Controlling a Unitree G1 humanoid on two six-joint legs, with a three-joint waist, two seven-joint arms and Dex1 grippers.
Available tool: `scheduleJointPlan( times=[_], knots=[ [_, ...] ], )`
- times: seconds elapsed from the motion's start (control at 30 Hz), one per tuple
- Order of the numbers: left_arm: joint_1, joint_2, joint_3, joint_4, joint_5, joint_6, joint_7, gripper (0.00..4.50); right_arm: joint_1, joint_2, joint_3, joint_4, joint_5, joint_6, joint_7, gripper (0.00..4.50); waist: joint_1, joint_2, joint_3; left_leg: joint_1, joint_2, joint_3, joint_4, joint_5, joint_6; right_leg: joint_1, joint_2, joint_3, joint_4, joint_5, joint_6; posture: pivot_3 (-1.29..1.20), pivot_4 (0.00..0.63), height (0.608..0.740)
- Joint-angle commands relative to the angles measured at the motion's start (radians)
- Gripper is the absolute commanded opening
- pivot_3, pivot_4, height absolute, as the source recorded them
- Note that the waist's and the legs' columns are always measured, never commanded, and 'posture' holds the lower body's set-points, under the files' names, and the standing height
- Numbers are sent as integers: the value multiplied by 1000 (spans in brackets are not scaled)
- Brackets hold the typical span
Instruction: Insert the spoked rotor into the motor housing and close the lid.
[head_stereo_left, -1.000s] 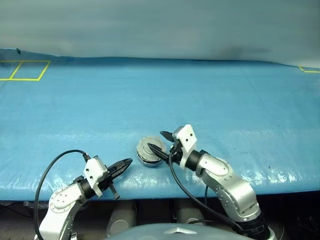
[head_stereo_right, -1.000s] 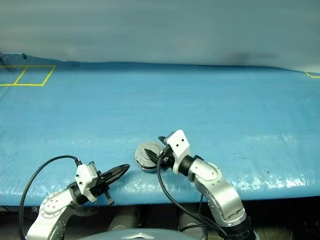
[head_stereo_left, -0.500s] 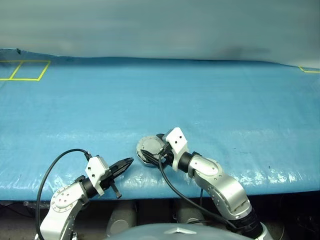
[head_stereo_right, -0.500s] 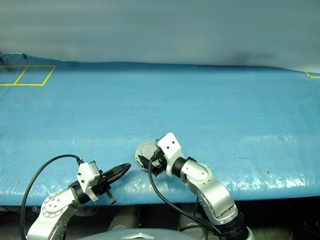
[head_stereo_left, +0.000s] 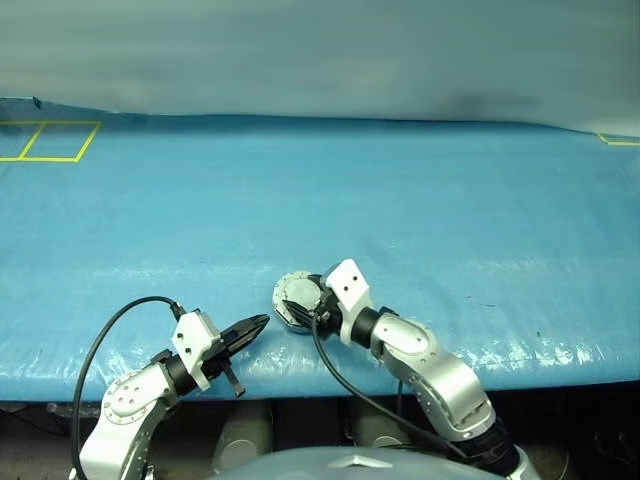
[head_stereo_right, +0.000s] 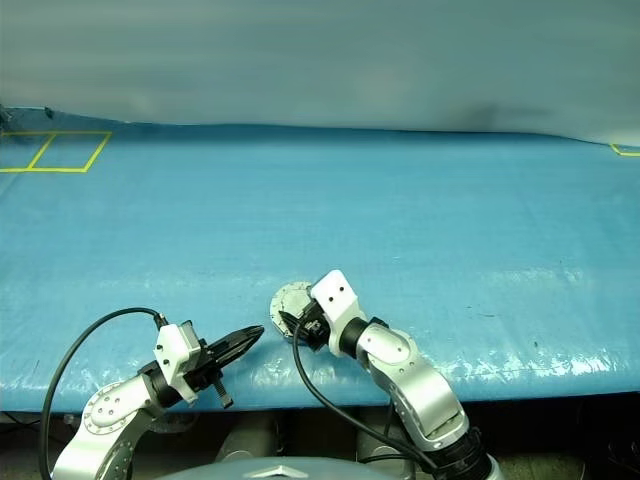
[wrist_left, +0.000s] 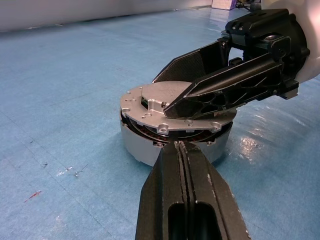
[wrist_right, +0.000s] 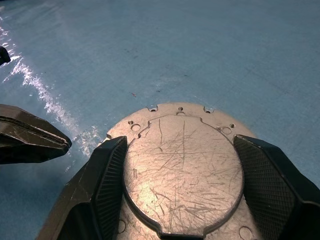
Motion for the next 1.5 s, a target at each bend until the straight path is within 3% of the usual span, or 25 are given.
scheduleJointPlan(
  times=[0.03, 1.23, 1.37, 1.5],
  knots=[
    [4, 3, 6, -30, -10, -6, -2, 0, 4, 12, 11, -14, -2, -11, -3, 3039, -1, 0, 0, 0, 0, 0, 0, 0, 0, 0, 0, 0, 0, 0, 0, 0, 150, 740],
    [-4, -7, 15, -25, -11, -10, 2, 0, -4, -13, 87, 86, -124, -85, 43, 3039, -9, 0, -2, 3, 1, 0, 0, 0, 0, 0, 0, 0, 0, 0, 0, 0, 150, 740],
    [-56, -22, 35, -58, 10, 110, 118, 0, -4, -6, 86, 87, -118, -76, 48, 3039, -8, -1, -2, 4, 1, -1, 0, 0, 0, 0, 0, 0, 0, 0, 0, 0, 150, 740],
    [-144, -6, 80, -99, -96, 298, 174, 0, -6, -1, 82, 87, -119, -73, 48, 3039, -9, -1, -2, 6, 1, -1, 0, 0, 0, 2, 1, 0, 0, 0, 0, 0, 150, 740]
  ],
)
